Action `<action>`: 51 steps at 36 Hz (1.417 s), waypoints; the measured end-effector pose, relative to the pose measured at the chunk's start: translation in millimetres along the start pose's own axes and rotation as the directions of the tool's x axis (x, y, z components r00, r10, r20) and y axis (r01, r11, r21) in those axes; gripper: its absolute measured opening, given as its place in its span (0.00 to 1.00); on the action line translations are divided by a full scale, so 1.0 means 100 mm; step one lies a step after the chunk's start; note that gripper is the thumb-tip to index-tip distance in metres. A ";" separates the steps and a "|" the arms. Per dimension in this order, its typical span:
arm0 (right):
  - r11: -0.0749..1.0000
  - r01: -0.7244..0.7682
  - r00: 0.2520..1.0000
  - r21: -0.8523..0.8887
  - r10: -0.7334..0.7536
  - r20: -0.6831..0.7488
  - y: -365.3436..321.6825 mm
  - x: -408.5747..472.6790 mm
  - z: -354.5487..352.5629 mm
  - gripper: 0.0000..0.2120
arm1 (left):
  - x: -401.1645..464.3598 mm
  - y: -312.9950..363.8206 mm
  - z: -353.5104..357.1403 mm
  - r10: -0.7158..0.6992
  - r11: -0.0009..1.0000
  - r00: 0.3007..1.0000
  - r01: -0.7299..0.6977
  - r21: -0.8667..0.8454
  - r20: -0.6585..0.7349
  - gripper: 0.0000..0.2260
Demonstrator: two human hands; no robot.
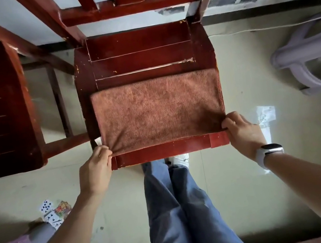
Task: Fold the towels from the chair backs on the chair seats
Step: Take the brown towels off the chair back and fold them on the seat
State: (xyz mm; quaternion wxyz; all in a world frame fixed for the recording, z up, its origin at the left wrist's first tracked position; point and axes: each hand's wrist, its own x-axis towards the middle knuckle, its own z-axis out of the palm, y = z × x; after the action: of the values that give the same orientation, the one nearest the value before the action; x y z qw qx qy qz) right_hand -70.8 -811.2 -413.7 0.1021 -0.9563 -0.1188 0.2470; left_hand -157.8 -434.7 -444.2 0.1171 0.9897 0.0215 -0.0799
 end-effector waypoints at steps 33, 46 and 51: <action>0.970 0.204 0.971 -0.132 -0.217 -0.097 -1.08 1.16 0.39 0.26 | 1.13 0.72 0.46 0.018 0.992 0.993 -0.032 0.120 0.114 0.26; 0.990 -0.103 0.982 -0.095 0.086 -0.169 -0.21 1.10 0.28 0.25 | 1.06 0.41 0.47 -0.047 0.994 0.994 0.037 0.106 0.094 0.27; 0.895 -0.405 0.889 0.186 0.433 -0.148 0.10 0.98 0.14 0.25 | 1.06 0.42 0.39 -0.080 0.993 0.986 0.066 0.094 0.149 0.29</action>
State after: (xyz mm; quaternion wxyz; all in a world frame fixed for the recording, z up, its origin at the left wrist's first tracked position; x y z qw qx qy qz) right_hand 7.3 -791.9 -472.5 0.1283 -0.9677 0.1198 0.1811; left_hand -56.2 -482.6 -489.6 0.0713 0.9834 0.0452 -0.1607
